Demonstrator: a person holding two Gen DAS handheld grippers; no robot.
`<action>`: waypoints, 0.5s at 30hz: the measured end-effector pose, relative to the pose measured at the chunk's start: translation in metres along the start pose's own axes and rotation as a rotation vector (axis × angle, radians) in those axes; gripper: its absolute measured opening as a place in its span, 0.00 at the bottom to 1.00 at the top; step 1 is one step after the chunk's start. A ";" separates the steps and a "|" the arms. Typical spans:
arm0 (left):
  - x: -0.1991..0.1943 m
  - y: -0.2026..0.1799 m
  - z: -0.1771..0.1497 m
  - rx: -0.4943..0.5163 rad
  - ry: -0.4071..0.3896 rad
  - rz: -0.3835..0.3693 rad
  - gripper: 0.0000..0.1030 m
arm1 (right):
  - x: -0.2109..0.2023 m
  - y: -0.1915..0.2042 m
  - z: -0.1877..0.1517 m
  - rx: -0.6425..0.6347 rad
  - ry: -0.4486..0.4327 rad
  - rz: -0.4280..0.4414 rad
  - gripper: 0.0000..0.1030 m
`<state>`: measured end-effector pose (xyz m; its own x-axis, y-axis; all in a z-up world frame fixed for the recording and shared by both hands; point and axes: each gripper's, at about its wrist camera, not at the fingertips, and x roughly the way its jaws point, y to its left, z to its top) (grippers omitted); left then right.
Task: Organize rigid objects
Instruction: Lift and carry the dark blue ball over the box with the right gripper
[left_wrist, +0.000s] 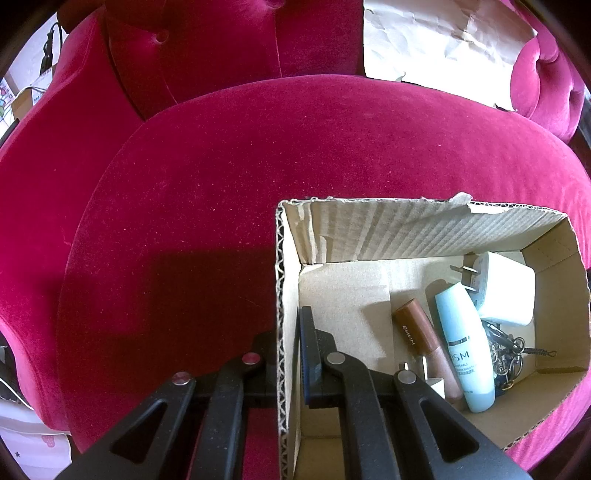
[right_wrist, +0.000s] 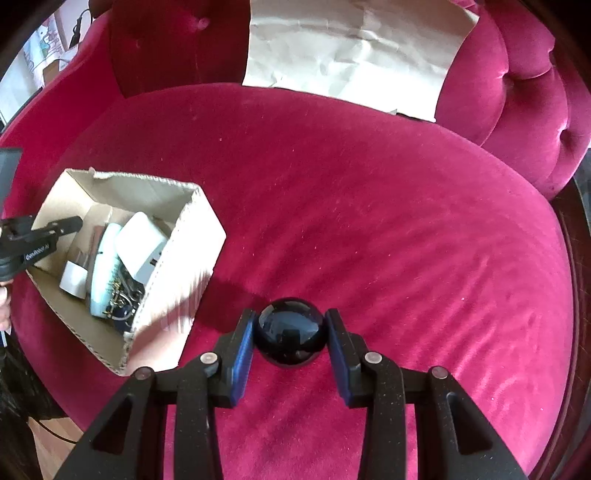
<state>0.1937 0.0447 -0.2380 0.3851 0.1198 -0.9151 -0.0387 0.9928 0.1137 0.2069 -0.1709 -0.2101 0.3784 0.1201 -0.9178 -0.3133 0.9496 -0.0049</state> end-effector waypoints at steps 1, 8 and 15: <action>0.000 0.000 0.000 0.000 0.000 0.000 0.05 | -0.002 0.001 0.002 0.001 -0.004 -0.004 0.39; 0.000 -0.001 0.000 0.004 -0.001 0.001 0.05 | -0.025 0.007 0.012 -0.004 -0.035 -0.031 0.39; 0.000 0.000 0.000 0.007 0.000 0.000 0.05 | -0.048 0.014 0.028 -0.028 -0.081 -0.041 0.39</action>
<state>0.1939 0.0450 -0.2380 0.3855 0.1200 -0.9149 -0.0322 0.9926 0.1167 0.2082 -0.1552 -0.1551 0.4598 0.1056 -0.8817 -0.3197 0.9460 -0.0535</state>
